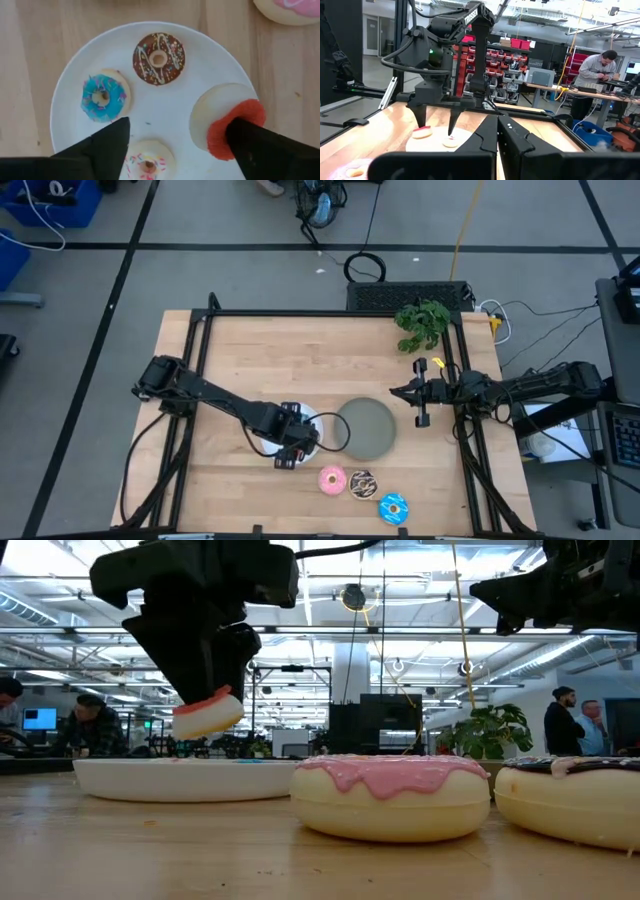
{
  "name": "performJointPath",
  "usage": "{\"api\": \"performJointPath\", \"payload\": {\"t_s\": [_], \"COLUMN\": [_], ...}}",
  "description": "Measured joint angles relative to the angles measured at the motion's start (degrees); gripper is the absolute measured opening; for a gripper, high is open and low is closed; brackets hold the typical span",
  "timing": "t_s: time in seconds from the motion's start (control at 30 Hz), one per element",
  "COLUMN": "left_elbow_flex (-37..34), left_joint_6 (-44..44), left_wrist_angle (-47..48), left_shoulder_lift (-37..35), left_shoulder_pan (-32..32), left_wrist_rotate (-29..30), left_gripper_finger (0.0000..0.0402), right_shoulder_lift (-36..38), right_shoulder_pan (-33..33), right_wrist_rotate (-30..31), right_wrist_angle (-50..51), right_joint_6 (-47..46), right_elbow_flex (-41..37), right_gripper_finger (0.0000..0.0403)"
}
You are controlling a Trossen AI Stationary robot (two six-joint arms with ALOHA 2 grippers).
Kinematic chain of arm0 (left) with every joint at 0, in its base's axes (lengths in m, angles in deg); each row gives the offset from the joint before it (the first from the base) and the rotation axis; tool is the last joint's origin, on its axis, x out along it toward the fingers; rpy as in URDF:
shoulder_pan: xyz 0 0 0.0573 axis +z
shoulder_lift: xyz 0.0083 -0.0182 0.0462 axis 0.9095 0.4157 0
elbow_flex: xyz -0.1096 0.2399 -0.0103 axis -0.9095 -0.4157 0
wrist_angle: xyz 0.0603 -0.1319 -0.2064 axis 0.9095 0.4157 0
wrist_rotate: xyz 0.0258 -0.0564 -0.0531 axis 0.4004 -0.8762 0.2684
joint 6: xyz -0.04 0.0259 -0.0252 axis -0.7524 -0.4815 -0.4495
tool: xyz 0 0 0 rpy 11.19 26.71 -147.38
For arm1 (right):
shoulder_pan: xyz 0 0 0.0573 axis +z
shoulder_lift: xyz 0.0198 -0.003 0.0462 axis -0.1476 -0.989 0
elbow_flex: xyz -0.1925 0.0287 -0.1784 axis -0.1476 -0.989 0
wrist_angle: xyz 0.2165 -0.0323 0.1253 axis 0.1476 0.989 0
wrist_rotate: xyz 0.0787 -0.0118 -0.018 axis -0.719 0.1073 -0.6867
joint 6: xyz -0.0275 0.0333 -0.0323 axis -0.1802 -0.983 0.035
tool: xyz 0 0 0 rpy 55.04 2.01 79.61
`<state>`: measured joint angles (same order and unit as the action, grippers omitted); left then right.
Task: Pick & Place donuts
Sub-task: Put the small orange donut on the white plate
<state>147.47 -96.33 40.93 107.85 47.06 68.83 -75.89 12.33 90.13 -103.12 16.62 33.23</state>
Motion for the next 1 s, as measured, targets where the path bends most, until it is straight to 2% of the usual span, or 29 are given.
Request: {"api": "performJointPath", "payload": {"t_s": [0.13,0.23,0.33,0.53,0.67,0.83,1.0], "left_elbow_flex": [-0.02,-0.02,-0.04,-0.55,-0.55,-0.55,-0.55], "left_joint_6": [-4.2,-9.15,-13.3,-15.41,-17.91,-20.96,-27.2], "left_wrist_angle": [0.35,0.34,0.2,0.34,0.32,3.29,6.87], "left_shoulder_lift": [0.0,0.0,0.0,0.01,0.0,0.0,0.0], "left_shoulder_pan": [0.02,0.73,1.09,-0.12,-0.05,-0.25,-0.48], "left_wrist_rotate": [0.06,0.13,-0.01,0.68,-0.38,0.94,3.04], "left_gripper_finger": [0.0334,0.0321,0.0302,0.0277,0.0285,0.0313,0.0333], "right_shoulder_lift": [-0.62,-2.28,-4.65,-15.03,-25.44,-41.85,-54.91], "right_shoulder_pan": [0.01,0.56,2.48,9.93,14.54,16.49,17.43], "right_wrist_rotate": [-2.08,-6.57,-7.39,-7.04,-1.88,-0.34,10.77], "right_wrist_angle": [0.85,1.49,0.34,-9.26,-13.03,-12.98,-19.68], "right_joint_6": [-1.67,-0.24,2.31,5.42,6.05,8.95,10.58], "right_elbow_flex": [0.0,0.0,0.0,0.2,5.65,17.08,23.87], "right_gripper_finger": [0.0,0.0,0.0,0.0,0.0,0.0,0.0]}}
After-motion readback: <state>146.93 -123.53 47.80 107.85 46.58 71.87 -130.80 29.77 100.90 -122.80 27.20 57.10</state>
